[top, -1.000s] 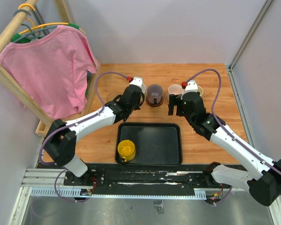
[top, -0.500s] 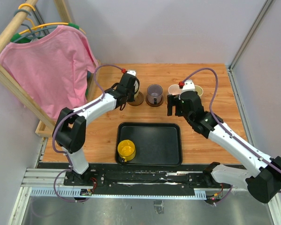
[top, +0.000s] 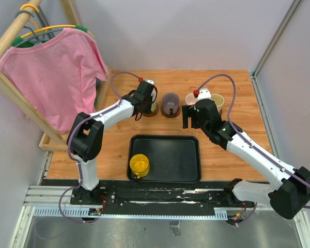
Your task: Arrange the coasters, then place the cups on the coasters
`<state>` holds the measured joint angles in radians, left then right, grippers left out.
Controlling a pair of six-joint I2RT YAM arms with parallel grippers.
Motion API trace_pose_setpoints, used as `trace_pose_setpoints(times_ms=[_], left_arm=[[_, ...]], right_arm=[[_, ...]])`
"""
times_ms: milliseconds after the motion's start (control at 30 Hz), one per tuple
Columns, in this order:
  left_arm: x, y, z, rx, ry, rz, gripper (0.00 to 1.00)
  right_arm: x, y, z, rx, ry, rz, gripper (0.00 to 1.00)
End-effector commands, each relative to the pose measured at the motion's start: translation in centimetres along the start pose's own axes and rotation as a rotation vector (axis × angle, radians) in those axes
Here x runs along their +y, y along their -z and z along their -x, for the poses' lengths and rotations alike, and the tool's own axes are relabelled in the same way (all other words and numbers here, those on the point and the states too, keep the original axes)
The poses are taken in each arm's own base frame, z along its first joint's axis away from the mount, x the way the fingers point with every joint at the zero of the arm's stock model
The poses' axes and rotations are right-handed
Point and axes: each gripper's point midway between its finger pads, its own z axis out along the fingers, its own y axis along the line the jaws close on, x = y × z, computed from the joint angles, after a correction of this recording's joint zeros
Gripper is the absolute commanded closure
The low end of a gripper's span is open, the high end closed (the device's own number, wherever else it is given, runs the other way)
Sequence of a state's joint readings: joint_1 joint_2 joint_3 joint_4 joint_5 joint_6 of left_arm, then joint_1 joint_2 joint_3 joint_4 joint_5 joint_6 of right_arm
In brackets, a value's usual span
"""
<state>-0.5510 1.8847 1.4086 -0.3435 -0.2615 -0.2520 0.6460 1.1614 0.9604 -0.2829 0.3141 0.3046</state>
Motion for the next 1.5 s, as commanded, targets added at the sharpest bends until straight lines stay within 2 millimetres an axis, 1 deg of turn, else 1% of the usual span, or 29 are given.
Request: trace_pose_setpoints(times_ms=[0,767,1300,1367,1400,1467], left_arm=[[-0.6,0.6,4.0,-0.117,0.056,-0.03,0.99],[0.4,-0.8,3.0,-0.132,0.117,-0.006,0.99],[0.6,-1.5,1.6,-0.114,0.127,-0.003,0.99],[0.5,-1.5,1.5,-0.111,0.127,-0.006,0.96],[0.5,-1.5,1.5,-0.109,0.126,-0.008,0.92],[0.5,-1.3,1.5,-0.108,0.126,-0.009,0.82]], right_arm=[[0.4,0.1,0.9,-0.006,0.021,0.013,0.13],[0.7,-0.3,0.0,0.021,0.016,0.027,0.13],[0.9,-0.3,-0.5,0.033,0.008,0.04,0.13],[1.0,-0.3,-0.5,0.034,0.005,0.043,0.13],[1.0,-0.3,-0.5,0.034,0.004,0.045,0.13],[1.0,-0.2,-0.5,0.031,-0.001,0.048,0.13]])
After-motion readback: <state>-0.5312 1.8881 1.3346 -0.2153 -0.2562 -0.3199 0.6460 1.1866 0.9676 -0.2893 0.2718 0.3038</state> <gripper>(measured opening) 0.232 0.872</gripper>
